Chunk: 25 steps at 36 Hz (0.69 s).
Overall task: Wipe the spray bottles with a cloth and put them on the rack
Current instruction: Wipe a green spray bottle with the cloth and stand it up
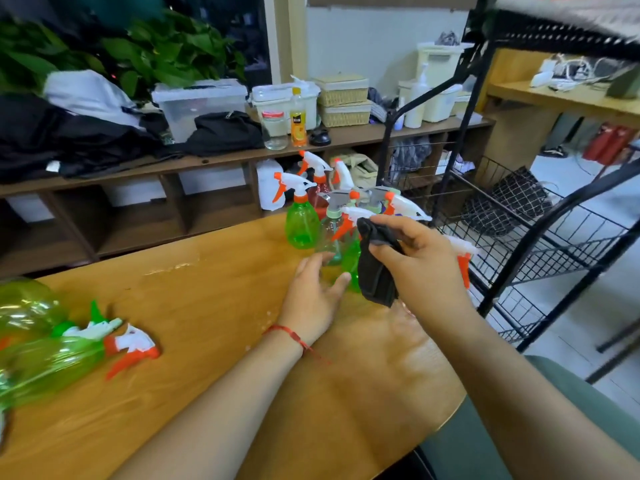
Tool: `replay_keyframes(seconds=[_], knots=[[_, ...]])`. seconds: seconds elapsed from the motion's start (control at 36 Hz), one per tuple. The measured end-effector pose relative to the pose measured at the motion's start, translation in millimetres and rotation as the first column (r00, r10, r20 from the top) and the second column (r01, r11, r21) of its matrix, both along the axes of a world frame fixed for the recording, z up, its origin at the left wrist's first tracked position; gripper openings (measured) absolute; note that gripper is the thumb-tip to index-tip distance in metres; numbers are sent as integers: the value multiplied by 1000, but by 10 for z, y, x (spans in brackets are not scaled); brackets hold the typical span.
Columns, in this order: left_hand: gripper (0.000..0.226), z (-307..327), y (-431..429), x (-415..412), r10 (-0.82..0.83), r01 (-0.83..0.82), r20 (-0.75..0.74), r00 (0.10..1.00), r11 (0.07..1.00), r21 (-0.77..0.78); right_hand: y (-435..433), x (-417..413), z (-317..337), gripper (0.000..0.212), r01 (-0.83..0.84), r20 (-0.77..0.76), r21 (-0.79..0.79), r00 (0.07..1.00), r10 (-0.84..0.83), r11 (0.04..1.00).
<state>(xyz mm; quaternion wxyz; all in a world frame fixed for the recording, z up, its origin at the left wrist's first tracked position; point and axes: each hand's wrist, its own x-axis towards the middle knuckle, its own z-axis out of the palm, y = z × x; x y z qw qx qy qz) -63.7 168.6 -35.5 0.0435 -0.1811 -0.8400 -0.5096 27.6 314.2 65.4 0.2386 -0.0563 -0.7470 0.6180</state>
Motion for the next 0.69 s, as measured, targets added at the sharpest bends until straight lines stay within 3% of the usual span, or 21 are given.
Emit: replay_keyframes(seconds=[0.06, 0.22, 0.36, 0.5, 0.58, 0.69], knots=[[18, 122, -270, 129, -32, 32, 2, 999, 995, 99, -211, -23, -8, 37, -56, 6, -39, 998, 56, 998], [17, 475, -1214, 551, -126, 61, 127, 984, 905, 422, -1088, -56, -72, 31, -321, 33, -211, 941, 335, 923], [12, 424, -2027, 788, 84, -106, 73, 994, 920, 378, -1861, -50, -179, 28, -449, 107, -289, 862, 495, 845], [9, 379, -2602, 1025, 252, -248, 28, 967, 922, 296, -2385, -63, -378, 26, -546, 172, -460, 719, 674, 700], [8, 310, -2818, 1138, 289, -287, 31, 957, 920, 267, -2560, -71, -457, 35, -588, 213, -456, 657, 723, 668], [18, 202, -2959, 1180, 318, -329, 85, 944, 912, 245, -2659, -152, -585, 26, -600, 272, -443, 617, 738, 666]])
